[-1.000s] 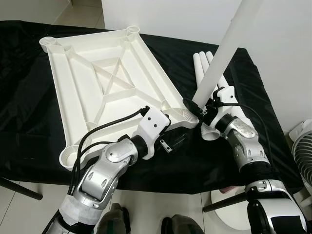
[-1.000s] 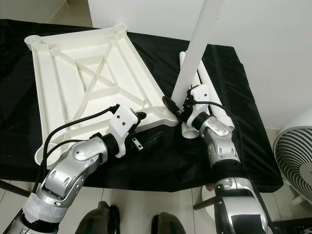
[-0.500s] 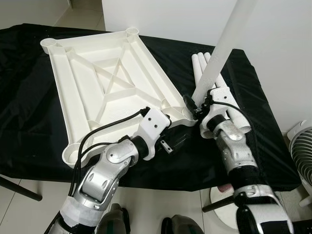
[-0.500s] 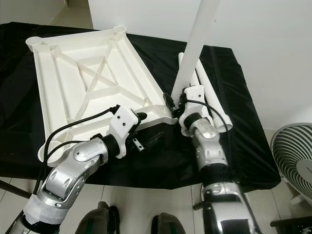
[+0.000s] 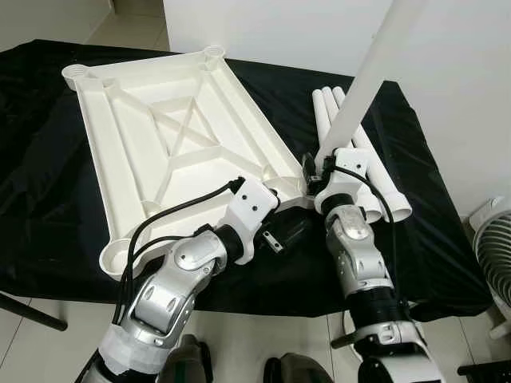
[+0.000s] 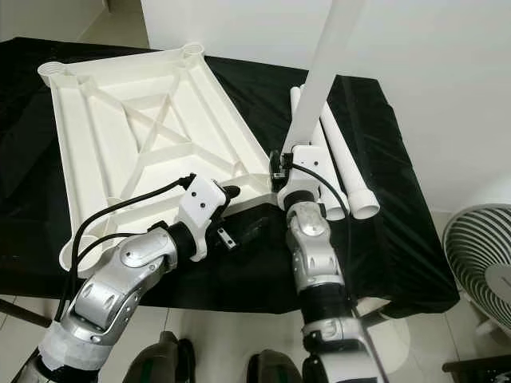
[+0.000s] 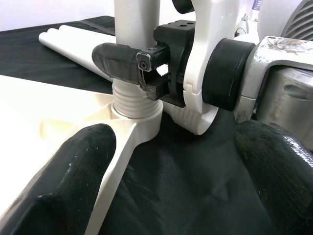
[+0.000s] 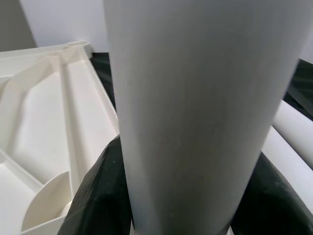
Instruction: Building children table
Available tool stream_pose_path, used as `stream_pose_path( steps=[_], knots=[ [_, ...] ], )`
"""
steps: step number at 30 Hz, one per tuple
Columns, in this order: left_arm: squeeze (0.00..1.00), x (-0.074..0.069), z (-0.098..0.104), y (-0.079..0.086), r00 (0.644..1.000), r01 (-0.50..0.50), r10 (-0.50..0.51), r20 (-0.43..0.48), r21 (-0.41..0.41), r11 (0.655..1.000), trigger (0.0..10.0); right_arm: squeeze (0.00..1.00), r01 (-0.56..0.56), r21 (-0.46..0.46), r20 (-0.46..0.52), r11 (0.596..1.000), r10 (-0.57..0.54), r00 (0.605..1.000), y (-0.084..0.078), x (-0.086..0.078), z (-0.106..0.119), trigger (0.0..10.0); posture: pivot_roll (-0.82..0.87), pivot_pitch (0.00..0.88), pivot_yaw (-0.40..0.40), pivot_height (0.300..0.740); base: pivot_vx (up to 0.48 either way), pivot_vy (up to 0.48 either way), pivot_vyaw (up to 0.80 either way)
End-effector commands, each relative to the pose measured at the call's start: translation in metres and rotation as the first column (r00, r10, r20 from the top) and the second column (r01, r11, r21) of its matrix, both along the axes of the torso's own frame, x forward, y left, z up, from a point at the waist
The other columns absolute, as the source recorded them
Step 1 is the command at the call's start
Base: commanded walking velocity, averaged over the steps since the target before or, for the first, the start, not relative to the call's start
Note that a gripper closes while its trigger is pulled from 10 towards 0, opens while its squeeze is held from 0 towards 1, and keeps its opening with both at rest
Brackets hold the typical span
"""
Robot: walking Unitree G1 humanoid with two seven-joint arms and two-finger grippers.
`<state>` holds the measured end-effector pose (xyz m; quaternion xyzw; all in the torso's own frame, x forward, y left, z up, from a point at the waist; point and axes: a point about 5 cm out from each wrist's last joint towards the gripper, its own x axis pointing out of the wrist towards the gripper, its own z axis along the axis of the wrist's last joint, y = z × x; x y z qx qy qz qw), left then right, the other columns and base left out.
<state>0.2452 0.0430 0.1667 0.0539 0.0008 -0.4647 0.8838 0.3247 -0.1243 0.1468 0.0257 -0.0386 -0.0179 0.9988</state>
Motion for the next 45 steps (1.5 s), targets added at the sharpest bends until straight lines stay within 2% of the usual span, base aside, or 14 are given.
stream_pose_path(
  steps=[1, 4, 6, 15, 16, 22, 26, 27, 28, 31, 32, 40, 42, 45],
  knots=[
    [0.00, -0.001, 0.000, -0.001, 1.000, -0.024, 0.024, 0.001, -0.004, 1.000, 10.0, 0.00, 0.087, 0.002, -0.114, 0.996, -0.086, 0.990, -0.013, -0.007, -0.021, 10.0, -0.04, 0.051, -0.041, 0.740, 0.000, 0.000, 0.00],
    [0.00, -0.002, 0.000, 0.000, 1.000, -0.023, 0.023, -0.001, -0.005, 1.000, 10.0, 0.00, 0.111, -0.011, -0.121, 0.994, -0.111, 0.986, -0.011, -0.012, -0.020, 10.0, -0.04, 0.053, -0.041, 0.740, 0.000, 0.000, 0.00],
    [0.00, -0.002, 0.000, 0.000, 1.000, -0.024, 0.024, -0.003, -0.006, 1.000, 10.0, 0.00, 0.104, 0.021, -0.136, 0.994, -0.101, 0.986, -0.008, -0.015, -0.022, 10.0, -0.04, 0.056, -0.041, 0.740, 0.000, 0.000, 0.00],
    [0.00, -0.003, 0.000, 0.004, 1.000, -0.027, 0.026, -0.014, -0.016, 1.000, 10.0, 0.00, 0.049, 0.019, -0.112, 0.999, -0.047, 0.993, -0.001, -0.019, -0.013, 10.0, -0.05, 0.062, -0.038, 0.740, 0.000, 0.000, 0.00],
    [0.00, -0.002, 0.000, 0.005, 1.000, -0.029, 0.029, -0.012, -0.015, 0.999, 10.0, 1.00, 0.025, 0.033, -0.101, 0.999, -0.022, 0.995, 0.000, -0.020, -0.011, 10.0, -0.05, 0.064, -0.036, 0.740, 0.000, 0.000, 0.00],
    [0.00, 0.000, 0.000, 0.006, 0.999, -0.034, 0.034, -0.008, -0.011, 0.999, 10.0, 1.00, 0.006, 0.038, -0.076, 0.999, -0.003, 0.997, -0.001, -0.021, -0.006, 10.0, -0.05, 0.065, -0.033, 0.740, 0.000, 0.000, 0.00],
    [0.00, 0.001, 0.001, 0.006, 0.999, -0.033, 0.033, -0.006, -0.014, 0.999, 10.0, 1.00, -0.121, 0.077, -0.025, 0.990, 0.123, 0.992, -0.001, -0.016, 0.002, 10.0, -0.06, 0.065, -0.028, 0.740, 0.000, 0.000, 0.00],
    [0.00, 0.001, 0.001, 0.006, 0.999, -0.033, 0.033, -0.006, -0.014, 0.999, 10.0, 1.00, -0.121, 0.077, -0.025, 0.990, 0.123, 0.992, -0.001, -0.016, 0.002, 10.0, -0.06, 0.065, -0.028, 0.740, 0.000, 0.000, 0.00],
    [0.00, 0.002, 0.002, 0.005, 1.000, -0.031, 0.031, -0.003, -0.015, 0.999, 10.0, 1.00, -0.187, 0.043, -0.001, 0.981, 0.187, 0.982, -0.005, -0.013, 0.006, 10.0, -0.06, 0.062, -0.028, 0.740, 0.000, 0.000, 0.00],
    [0.00, 0.002, 0.002, 0.005, 1.000, -0.030, 0.030, -0.002, -0.016, 0.999, 10.0, 1.00, -0.227, 0.018, 0.006, 0.974, 0.227, 0.974, -0.008, -0.011, 0.008, 10.0, -0.06, 0.061, -0.029, 0.740, 0.000, 0.000, 0.00],
    [0.00, 0.003, 0.002, 0.005, 1.000, -0.031, 0.031, 0.000, -0.017, 0.999, 10.0, 0.00, -0.258, 0.008, 0.011, 0.966, 0.258, 0.966, -0.010, -0.010, 0.009, 10.0, -0.06, 0.060, -0.029, 0.740, 0.000, 0.000, 0.00],
    [0.00, 0.003, 0.003, 0.005, 1.000, -0.028, 0.028, -0.001, -0.016, 0.999, 10.0, 0.00, -0.394, -0.080, -0.004, 0.915, 0.395, 0.919, -0.024, -0.002, 0.007, 10.0, -0.05, 0.057, -0.028, 0.740, 0.000, 0.000, 0.00],
    [0.00, 0.001, 0.002, 0.004, 1.000, -0.015, 0.015, -0.010, -0.013, 1.000, 10.0, 0.00, -0.456, -0.147, -0.021, 0.878, 0.458, 0.889, -0.029, 0.001, 0.006, 10.0, -0.05, 0.055, -0.026, 0.740, 0.000, 0.000, 0.00],
    [0.00, 0.001, 0.002, 0.004, 1.000, -0.009, 0.009, -0.009, -0.007, 1.000, 10.0, 0.00, -0.532, -0.169, -0.043, 0.830, 0.533, 0.845, -0.033, 0.003, 0.002, 10.0, -0.05, 0.053, -0.026, 0.740, 0.000, 0.000, 0.00]
  ],
)
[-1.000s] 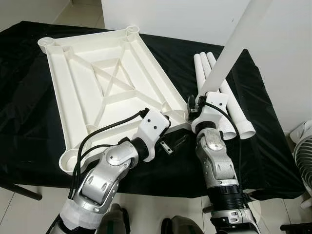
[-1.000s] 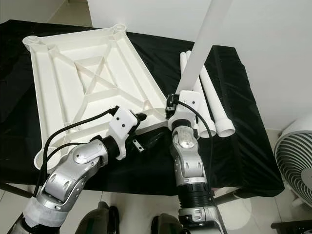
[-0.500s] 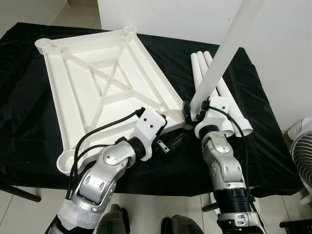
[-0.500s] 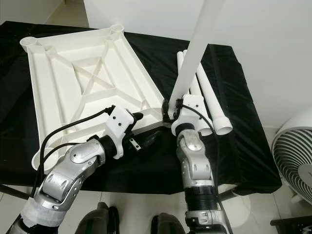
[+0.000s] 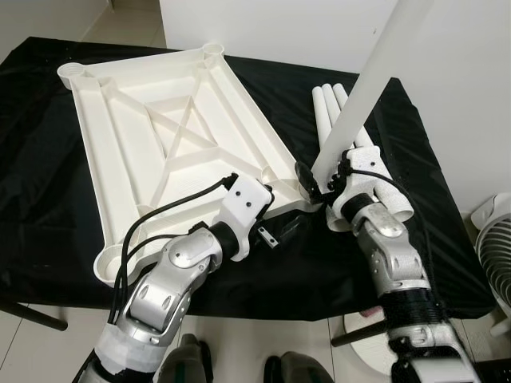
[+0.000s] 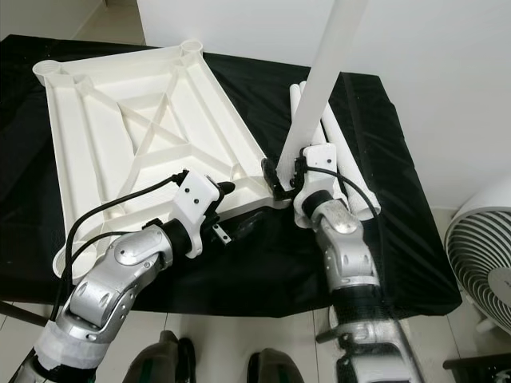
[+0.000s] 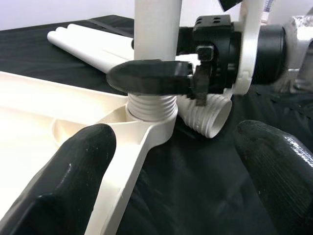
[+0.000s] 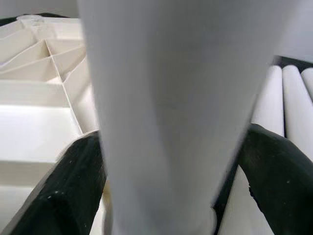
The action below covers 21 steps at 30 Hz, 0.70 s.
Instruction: Building children table
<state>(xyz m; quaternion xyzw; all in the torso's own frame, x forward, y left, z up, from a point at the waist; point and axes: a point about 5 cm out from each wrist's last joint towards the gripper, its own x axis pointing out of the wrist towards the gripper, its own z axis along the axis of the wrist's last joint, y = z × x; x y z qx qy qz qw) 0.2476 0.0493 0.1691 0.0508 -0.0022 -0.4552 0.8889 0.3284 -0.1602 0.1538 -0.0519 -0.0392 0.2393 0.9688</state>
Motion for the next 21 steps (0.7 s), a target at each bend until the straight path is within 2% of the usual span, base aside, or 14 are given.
stream_pose_path(
  steps=[1, 5, 6, 7, 10, 11, 12, 13, 14, 21],
  knots=[
    [0.00, -0.002, -0.001, -0.002, 1.000, 0.012, -0.012, -0.012, 0.002, 1.000, 10.0, 0.00, -0.051, -0.005, -0.012, 0.999, 0.051, 0.999, 0.003, 0.000, -0.005, 10.0, -0.05, 0.053, -0.026, 0.740, 0.000, 0.000, 0.00],
    [0.00, -0.001, -0.001, -0.002, 1.000, 0.010, -0.010, -0.011, 0.003, 1.000, 10.0, 0.00, -0.097, -0.024, -0.007, 0.995, 0.097, 0.995, 0.000, 0.002, -0.006, 10.0, -0.04, 0.052, -0.027, 0.740, 0.000, 0.000, 0.00],
    [0.00, -0.001, -0.001, -0.002, 1.000, 0.009, -0.009, -0.011, 0.004, 1.000, 10.0, 0.00, -0.110, -0.036, -0.011, 0.993, 0.110, 0.994, -0.001, 0.003, -0.006, 7.6, -0.04, 0.051, -0.028, 0.740, 0.000, 0.000, 0.00],
    [0.00, -0.002, -0.001, -0.002, 1.000, 0.009, -0.009, -0.010, 0.004, 1.000, 10.0, 0.00, -0.125, -0.047, -0.016, 0.991, 0.125, 0.992, -0.002, 0.005, -0.006, 8.0, -0.04, 0.051, -0.028, 0.740, 0.000, 0.000, 0.00],
    [0.00, -0.002, -0.001, -0.001, 1.000, 0.008, -0.008, -0.010, 0.004, 1.000, 10.0, 0.00, -0.135, -0.055, -0.020, 0.989, 0.134, 0.991, -0.003, 0.005, -0.007, 8.0, -0.04, 0.050, -0.029, 0.740, 0.000, 0.000, 0.00],
    [0.00, -0.002, -0.001, -0.001, 1.000, 0.008, -0.008, -0.010, 0.004, 1.000, 10.0, 0.00, -0.151, -0.059, -0.018, 0.987, 0.150, 0.989, -0.003, 0.006, -0.007, 4.4, -0.04, 0.048, -0.030, 0.740, 0.000, 0.000, 0.00],
    [0.00, -0.003, -0.001, -0.001, 1.000, 0.008, -0.008, -0.011, 0.004, 1.000, 10.0, 0.00, -0.162, -0.060, -0.013, 0.985, 0.162, 0.987, -0.004, 0.007, -0.007, 1.6, -0.03, 0.048, -0.028, 0.740, 0.000, 0.000, 0.00],
    [0.00, -0.003, -0.001, -0.001, 1.000, 0.008, -0.008, -0.011, 0.004, 1.000, 10.0, 0.00, -0.162, -0.060, -0.013, 0.985, 0.162, 0.987, -0.004, 0.007, -0.007, 1.6, -0.03, 0.048, -0.028, 0.740, 0.000, 0.000, 0.00],
    [0.00, -0.003, -0.001, -0.001, 1.000, 0.008, -0.008, -0.012, 0.004, 1.000, 10.0, 0.00, -0.170, -0.064, -0.008, 0.983, 0.170, 0.985, -0.005, 0.008, -0.006, 0.0, -0.03, 0.048, -0.028, 0.740, 0.000, 0.000, 0.00],
    [0.00, -0.004, -0.001, -0.001, 1.000, 0.013, -0.012, -0.014, 0.008, 1.000, 10.0, 0.00, -0.189, -0.068, -0.006, 0.980, 0.189, 0.982, -0.007, 0.010, -0.009, 0.0, -0.03, 0.041, -0.028, 0.740, 0.000, 0.000, 0.00]
  ],
)
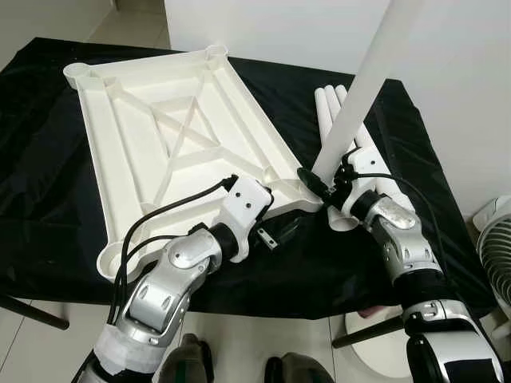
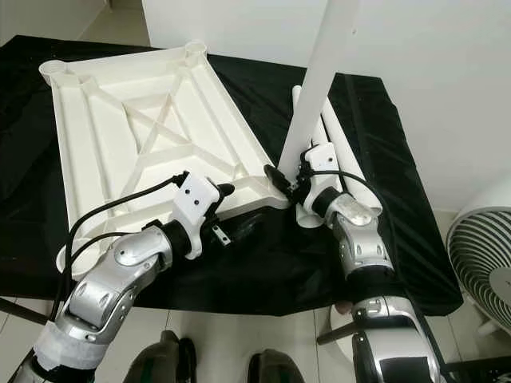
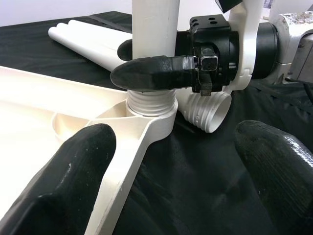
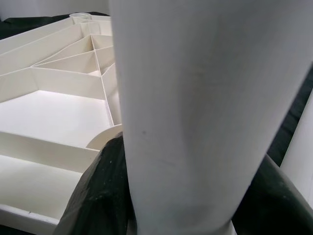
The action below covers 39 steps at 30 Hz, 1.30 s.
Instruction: Building children table
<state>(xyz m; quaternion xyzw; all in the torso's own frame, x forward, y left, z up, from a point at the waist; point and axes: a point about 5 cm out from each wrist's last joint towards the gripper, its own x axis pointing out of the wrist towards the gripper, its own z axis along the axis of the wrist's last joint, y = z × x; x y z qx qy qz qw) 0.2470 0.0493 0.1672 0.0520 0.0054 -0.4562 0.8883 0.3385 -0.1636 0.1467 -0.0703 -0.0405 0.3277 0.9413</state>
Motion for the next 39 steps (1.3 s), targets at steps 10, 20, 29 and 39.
stream_pose_path(
  steps=[10, 20, 29, 39],
  knots=[
    [0.00, -0.005, -0.001, -0.004, 1.000, 0.027, -0.027, -0.005, -0.001, 1.000, 10.0, 0.00, 0.135, 0.004, -0.036, 0.991, -0.135, 0.990, 0.001, 0.000, -0.011, 10.0, -0.04, 0.028, -0.032, 0.740, 0.000, 0.000, 0.00],
    [0.00, -0.008, -0.002, -0.006, 0.999, 0.049, -0.049, -0.011, 0.001, 0.999, 10.0, 0.00, 0.372, 0.166, -0.068, 0.913, -0.366, 0.928, 0.014, -0.007, -0.007, 10.0, -0.05, 0.025, -0.028, 0.740, 0.000, 0.000, 0.00],
    [0.00, -0.010, -0.003, -0.007, 0.998, 0.063, -0.063, -0.018, 0.000, 0.998, 10.0, 0.00, 0.539, 0.253, -0.132, 0.803, -0.523, 0.842, 0.034, -0.025, -0.005, 10.0, -0.05, 0.025, -0.028, 0.740, 0.000, 0.000, 0.00],
    [0.00, -0.012, -0.004, -0.007, 0.997, 0.071, -0.071, -0.026, 0.001, 0.997, 10.0, 0.00, 0.635, 0.269, -0.184, 0.724, -0.608, 0.772, 0.036, -0.044, 0.001, 10.0, -0.05, 0.030, -0.028, 0.740, 0.000, 0.000, 0.00]
  ],
)
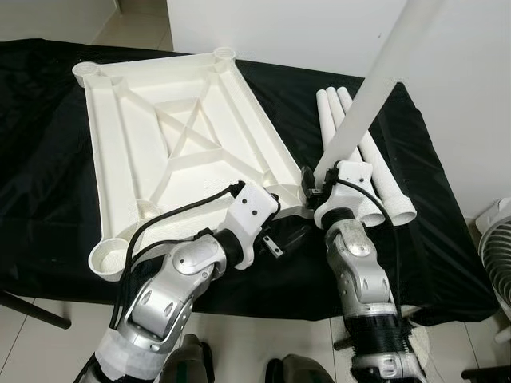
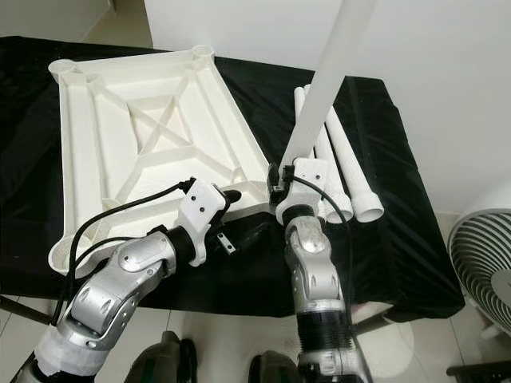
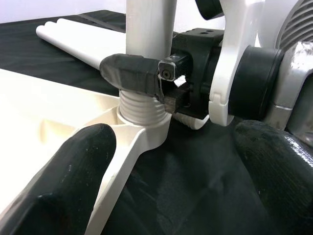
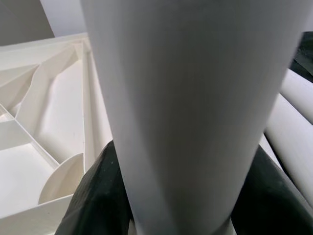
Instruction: Building children table
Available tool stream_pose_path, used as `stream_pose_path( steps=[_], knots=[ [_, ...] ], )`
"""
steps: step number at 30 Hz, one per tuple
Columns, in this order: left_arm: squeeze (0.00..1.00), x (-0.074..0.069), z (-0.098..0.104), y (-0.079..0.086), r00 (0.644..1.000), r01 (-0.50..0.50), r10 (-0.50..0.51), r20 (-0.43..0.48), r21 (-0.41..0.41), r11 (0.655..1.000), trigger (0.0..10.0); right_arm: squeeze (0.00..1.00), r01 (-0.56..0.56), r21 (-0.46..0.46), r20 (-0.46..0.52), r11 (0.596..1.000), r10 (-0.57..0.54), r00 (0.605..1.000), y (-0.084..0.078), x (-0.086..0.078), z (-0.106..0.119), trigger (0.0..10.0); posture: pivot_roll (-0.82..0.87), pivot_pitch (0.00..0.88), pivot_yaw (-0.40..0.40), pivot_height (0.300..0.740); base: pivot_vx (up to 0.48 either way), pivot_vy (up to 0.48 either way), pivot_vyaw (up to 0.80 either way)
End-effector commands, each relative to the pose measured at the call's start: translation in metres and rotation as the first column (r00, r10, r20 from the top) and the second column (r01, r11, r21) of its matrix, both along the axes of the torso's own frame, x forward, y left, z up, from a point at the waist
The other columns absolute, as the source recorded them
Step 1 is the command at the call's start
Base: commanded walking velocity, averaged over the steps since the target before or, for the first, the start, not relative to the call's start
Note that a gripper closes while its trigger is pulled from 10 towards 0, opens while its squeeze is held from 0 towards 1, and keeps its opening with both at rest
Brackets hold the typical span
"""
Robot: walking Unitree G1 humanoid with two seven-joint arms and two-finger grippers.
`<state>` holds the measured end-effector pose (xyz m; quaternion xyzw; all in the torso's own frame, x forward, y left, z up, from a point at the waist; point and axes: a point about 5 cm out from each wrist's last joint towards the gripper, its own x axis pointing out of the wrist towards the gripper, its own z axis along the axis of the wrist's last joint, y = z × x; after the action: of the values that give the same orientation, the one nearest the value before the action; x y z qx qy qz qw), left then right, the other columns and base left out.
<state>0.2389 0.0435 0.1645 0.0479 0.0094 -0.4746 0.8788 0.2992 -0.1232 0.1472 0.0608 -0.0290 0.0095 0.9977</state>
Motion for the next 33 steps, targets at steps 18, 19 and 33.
stream_pose_path(
  steps=[18, 19, 33],
  knots=[
    [0.00, -0.002, 0.000, 0.003, 1.000, 0.021, -0.021, -0.011, 0.015, 1.000, 10.0, 1.00, -0.189, 0.027, 0.016, 0.982, 0.189, 0.982, -0.002, 0.004, 0.006, 10.0, -0.05, 0.053, -0.019, 0.740, 0.000, 0.000, 0.00],
    [0.00, -0.001, 0.000, 0.003, 1.000, 0.017, -0.017, -0.008, 0.015, 1.000, 10.0, 1.00, -0.243, -0.003, 0.015, 0.970, 0.243, 0.970, -0.005, 0.006, 0.006, 10.0, -0.05, 0.056, -0.018, 0.740, 0.000, 0.000, 0.00],
    [0.00, 0.004, -0.001, 0.004, 1.000, 0.001, -0.001, -0.010, 0.021, 1.000, 10.0, 0.00, -0.520, -0.214, -0.056, 0.827, 0.521, 0.852, -0.030, 0.021, -0.007, 10.0, -0.04, 0.052, -0.011, 0.740, 0.000, 0.000, 0.00]
  ],
)
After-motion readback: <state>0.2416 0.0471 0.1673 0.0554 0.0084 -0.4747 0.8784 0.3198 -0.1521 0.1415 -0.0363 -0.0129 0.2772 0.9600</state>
